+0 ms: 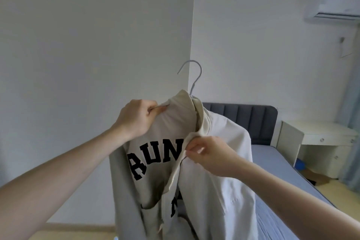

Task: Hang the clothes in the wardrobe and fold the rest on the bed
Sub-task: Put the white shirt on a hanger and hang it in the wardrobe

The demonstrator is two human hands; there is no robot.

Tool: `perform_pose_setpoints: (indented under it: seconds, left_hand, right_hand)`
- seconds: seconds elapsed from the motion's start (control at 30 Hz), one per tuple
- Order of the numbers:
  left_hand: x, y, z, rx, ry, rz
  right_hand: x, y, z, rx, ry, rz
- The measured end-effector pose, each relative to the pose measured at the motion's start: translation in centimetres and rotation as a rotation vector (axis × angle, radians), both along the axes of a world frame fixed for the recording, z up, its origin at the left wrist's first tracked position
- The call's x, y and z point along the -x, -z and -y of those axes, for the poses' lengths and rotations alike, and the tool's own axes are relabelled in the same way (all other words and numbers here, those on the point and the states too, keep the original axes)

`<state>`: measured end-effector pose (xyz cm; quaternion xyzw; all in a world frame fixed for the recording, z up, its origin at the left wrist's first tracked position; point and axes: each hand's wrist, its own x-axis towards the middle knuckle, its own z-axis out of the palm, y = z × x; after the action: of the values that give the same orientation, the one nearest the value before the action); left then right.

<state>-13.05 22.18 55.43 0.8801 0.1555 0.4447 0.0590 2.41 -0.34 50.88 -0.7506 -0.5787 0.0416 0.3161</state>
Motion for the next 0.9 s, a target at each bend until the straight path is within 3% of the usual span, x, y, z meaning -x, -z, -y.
perform_pose_setpoints:
  seconds: [0.23, 0.33, 0.47, 0.77, 0.9]
  left_hand:
    - [2.0, 1.0, -1.8, -0.048, -0.069, -0.038]
    - [2.9, 1.4, -2.0, -0.039, -0.084, -0.063]
    - [4.1, 1.9, -1.8, -0.048, -0.109, -0.078]
    - [6.4, 2.7, -2.1, 0.014, -0.150, -0.104]
    - [7.3, 3.4, -2.9, 0.002, -0.238, -0.154]
  right_hand:
    - [-4.5, -1.7, 3.3, -0.326, 0.216, 0.178]
    - [-6.8, -1.3, 3.0, -0.171, 0.212, 0.230]
    - [-8.3, 0.0, 1.2, 0.020, 0.106, 0.136]
    - [-7.2, 2.0, -4.0, -0.113, -0.148, -0.146]
    - [-7.1, 2.6, -6.1, -0.070, -0.255, -0.261]
